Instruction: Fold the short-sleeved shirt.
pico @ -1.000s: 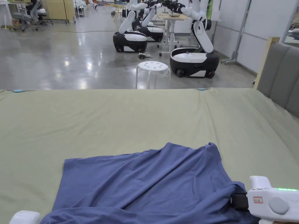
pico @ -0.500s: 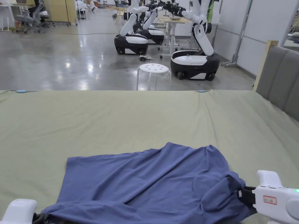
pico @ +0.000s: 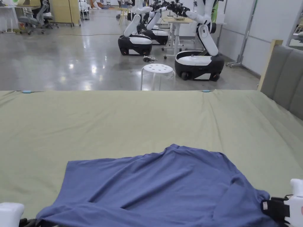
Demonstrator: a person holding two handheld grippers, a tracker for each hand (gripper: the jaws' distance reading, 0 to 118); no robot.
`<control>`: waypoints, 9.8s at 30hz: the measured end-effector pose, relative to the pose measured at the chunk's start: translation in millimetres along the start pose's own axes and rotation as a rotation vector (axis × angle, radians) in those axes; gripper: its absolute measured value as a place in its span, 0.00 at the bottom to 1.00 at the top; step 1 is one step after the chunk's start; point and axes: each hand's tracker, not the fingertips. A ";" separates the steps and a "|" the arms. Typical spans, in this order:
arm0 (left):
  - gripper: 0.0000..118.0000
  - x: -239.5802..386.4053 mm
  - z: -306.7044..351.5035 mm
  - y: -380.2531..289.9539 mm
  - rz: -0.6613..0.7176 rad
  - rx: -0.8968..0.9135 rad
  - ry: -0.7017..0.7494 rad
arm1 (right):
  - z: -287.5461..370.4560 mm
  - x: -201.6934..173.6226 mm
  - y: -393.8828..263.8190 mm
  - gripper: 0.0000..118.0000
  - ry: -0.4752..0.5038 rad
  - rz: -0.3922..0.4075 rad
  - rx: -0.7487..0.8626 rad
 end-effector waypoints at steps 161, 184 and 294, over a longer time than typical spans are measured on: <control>0.10 126.5 -131.4 38.8 0.148 -0.201 -0.115 | 67.4 -159.1 -98.1 0.00 0.193 0.214 0.513; 0.08 95.8 -111.5 24.3 0.315 -0.130 -0.403 | 64.5 -142.2 -108.2 0.00 0.214 0.170 0.481; 0.24 67.9 -175.4 9.7 0.626 -0.265 -0.713 | -131.1 -154.2 -67.1 0.01 0.501 -0.219 -0.047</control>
